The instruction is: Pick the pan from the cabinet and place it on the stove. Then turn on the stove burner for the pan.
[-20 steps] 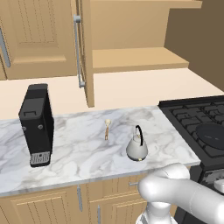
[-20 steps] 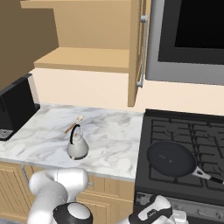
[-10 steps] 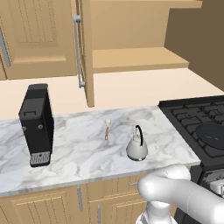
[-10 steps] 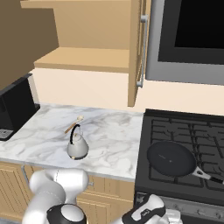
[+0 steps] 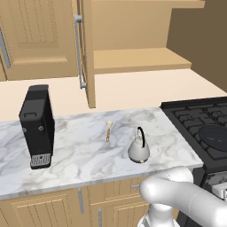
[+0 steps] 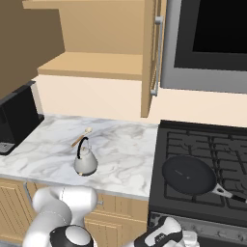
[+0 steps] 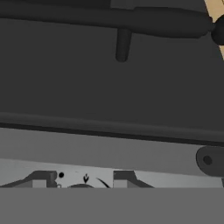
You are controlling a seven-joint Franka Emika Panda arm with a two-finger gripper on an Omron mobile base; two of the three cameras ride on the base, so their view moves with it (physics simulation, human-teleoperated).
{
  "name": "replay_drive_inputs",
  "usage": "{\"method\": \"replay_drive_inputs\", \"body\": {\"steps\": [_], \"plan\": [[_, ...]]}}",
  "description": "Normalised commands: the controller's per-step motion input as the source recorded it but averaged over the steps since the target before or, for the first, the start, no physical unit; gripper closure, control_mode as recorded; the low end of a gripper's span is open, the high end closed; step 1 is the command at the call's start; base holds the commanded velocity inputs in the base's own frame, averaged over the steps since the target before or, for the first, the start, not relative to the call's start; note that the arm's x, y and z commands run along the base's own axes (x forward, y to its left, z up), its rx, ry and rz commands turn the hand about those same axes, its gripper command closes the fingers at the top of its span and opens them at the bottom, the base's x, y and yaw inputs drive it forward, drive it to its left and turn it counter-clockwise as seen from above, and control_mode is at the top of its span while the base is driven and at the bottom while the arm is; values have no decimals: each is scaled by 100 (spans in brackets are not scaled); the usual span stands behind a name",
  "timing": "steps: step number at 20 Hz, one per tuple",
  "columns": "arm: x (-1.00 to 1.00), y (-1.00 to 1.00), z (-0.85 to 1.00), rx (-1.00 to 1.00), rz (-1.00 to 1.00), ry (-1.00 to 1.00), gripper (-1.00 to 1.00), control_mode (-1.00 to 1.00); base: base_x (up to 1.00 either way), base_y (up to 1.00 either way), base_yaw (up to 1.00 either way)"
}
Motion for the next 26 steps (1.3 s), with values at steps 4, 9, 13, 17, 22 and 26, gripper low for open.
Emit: {"method": "replay_drive_inputs", "body": {"steps": [4,9,13,17,22,26], "plan": [[-4,0,8,-3,5,-1,100,-100,0,0,0],[-6,3,39,-12,1,0,100,-100,0,0,0],[-2,7,41,-14,1,0,100,-100,0,0,0],[0,1,25,-10,1,2,100,-100,0,0,0],[0,0,14,0,0,6,100,-100,0,0,0],[0,0,26,-4,0,4,100,-100,0,0,0]]}}
